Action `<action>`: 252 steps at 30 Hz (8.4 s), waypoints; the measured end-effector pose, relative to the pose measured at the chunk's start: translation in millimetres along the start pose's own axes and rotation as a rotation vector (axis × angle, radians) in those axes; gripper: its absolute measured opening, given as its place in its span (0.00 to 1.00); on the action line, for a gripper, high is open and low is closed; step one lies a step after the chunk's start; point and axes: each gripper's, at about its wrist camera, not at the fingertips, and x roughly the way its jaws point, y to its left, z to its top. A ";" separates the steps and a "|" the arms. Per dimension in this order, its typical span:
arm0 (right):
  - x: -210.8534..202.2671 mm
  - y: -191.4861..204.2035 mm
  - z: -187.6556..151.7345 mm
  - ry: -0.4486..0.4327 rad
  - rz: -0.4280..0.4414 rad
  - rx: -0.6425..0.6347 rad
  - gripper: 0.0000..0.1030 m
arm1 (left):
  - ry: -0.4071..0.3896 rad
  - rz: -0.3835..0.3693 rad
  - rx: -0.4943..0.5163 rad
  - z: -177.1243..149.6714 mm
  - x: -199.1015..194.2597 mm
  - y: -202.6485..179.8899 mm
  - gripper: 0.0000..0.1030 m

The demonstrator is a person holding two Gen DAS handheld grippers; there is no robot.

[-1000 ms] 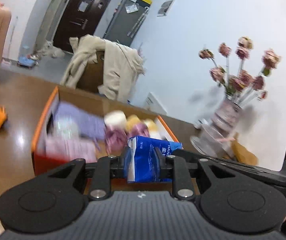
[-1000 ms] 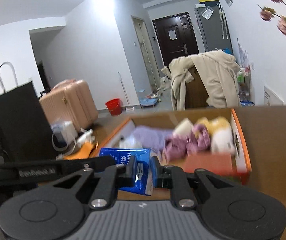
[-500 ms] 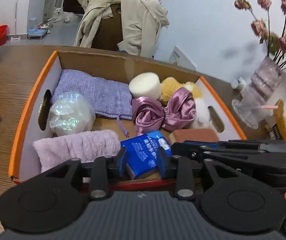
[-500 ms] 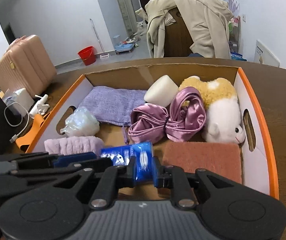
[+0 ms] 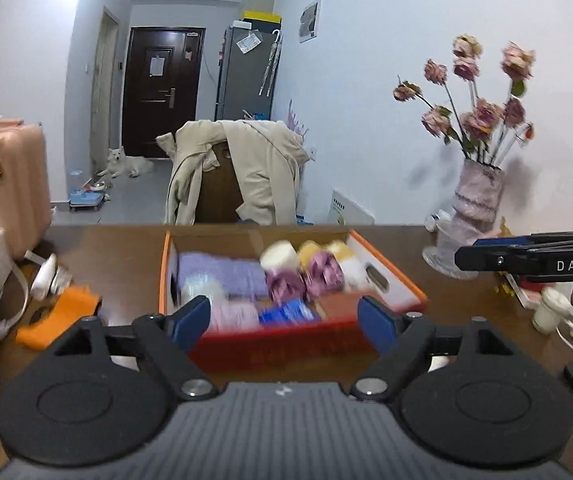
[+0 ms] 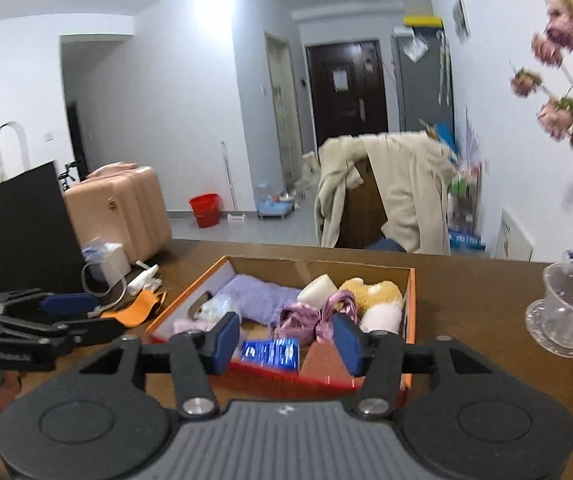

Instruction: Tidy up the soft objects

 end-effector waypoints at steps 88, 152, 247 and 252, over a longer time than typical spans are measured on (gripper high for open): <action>171.4 -22.5 67.8 0.097 0.007 0.029 0.52 | 0.040 0.062 -0.063 70.0 141.7 75.2 0.78; 52.4 -67.2 -153.6 0.140 0.167 0.468 0.36 | 0.276 -0.372 -0.265 -97.0 131.2 -34.4 0.33; -133.1 100.2 -182.2 -0.079 -0.182 0.045 0.85 | -0.199 0.256 0.052 -148.2 -169.3 -40.4 0.97; -144.9 118.6 -189.3 -0.086 -0.174 0.004 0.86 | -0.240 0.245 0.053 -143.4 -181.6 -44.5 0.98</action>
